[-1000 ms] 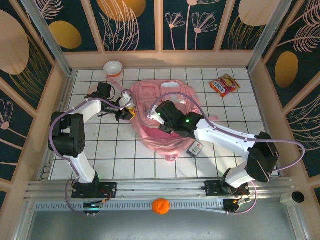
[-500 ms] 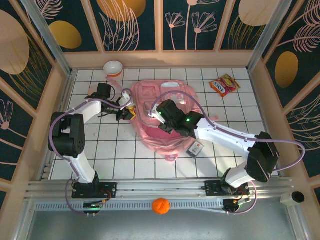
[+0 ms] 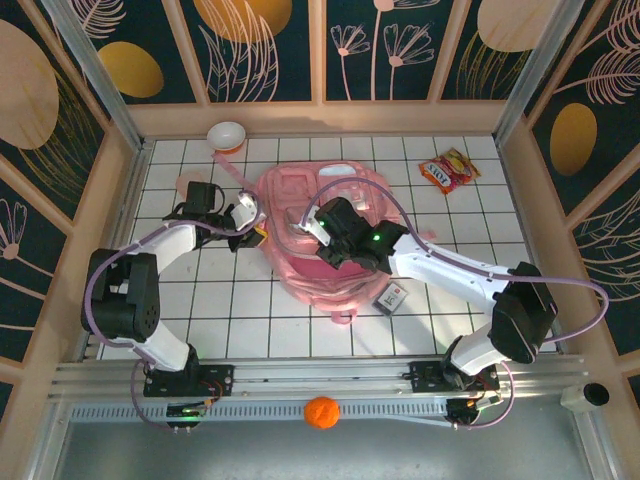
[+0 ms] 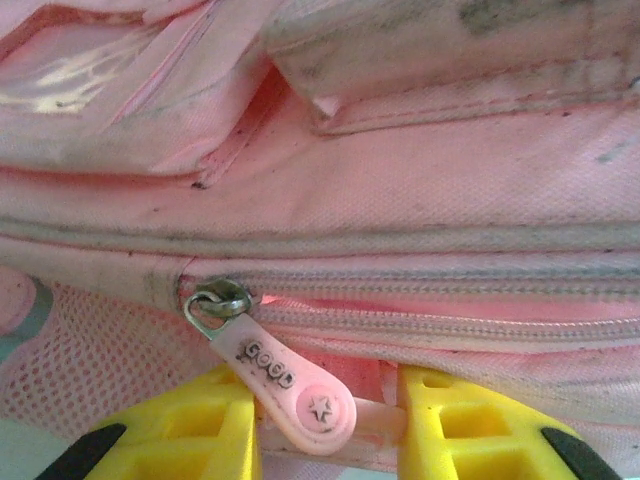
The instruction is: Pack the student bag
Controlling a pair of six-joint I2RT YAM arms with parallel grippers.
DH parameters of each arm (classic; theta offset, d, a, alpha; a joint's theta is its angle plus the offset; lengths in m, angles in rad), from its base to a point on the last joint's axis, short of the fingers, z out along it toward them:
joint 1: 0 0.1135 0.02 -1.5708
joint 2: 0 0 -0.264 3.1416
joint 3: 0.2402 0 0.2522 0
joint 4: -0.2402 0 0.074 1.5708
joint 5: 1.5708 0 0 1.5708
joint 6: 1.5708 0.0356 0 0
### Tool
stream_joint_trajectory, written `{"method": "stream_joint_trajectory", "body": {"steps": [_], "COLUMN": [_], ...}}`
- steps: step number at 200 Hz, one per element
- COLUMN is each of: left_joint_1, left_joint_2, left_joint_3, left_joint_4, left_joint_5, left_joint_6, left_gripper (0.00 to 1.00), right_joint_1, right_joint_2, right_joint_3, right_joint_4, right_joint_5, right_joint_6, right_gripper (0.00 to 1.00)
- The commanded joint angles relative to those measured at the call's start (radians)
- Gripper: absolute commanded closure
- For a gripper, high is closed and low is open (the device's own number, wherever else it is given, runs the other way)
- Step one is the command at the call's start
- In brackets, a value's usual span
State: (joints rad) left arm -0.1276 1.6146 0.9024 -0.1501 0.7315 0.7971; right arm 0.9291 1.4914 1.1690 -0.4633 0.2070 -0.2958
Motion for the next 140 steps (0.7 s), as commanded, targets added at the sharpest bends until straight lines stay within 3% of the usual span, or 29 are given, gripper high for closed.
{"method": "stream_joint_trajectory", "body": {"steps": [1, 29, 44, 104, 140], "left_joint_1": [-0.006, -0.005, -0.006, -0.006, -0.006], "left_joint_2": [0.032, 0.068, 0.07, 0.036, 0.005], "left_joint_3": [0.012, 0.037, 0.041, 0.034, 0.02], "left_joint_4": [0.06, 0.049, 0.04, 0.056, 0.036], "left_joint_5": [0.004, 0.033, 0.04, 0.108, 0.046], "left_joint_6": [-0.09, -0.123, -0.134, -0.182, -0.177], "left_gripper": [0.85, 0.7, 0.69, 0.95, 0.96], "right_joint_1": [0.005, 0.01, 0.011, 0.01, 0.007], "right_joint_2": [0.01, 0.011, 0.009, 0.012, 0.016], "right_joint_3": [0.004, 0.006, 0.002, -0.011, -0.023], "right_joint_4": [0.023, 0.019, 0.02, 0.015, 0.011], "right_joint_5": [-0.012, -0.012, -0.012, 0.006, -0.004], "right_joint_6": [0.028, 0.028, 0.031, 0.045, 0.068], "right_gripper": [1.0, 1.0, 1.0, 1.0, 1.0]}}
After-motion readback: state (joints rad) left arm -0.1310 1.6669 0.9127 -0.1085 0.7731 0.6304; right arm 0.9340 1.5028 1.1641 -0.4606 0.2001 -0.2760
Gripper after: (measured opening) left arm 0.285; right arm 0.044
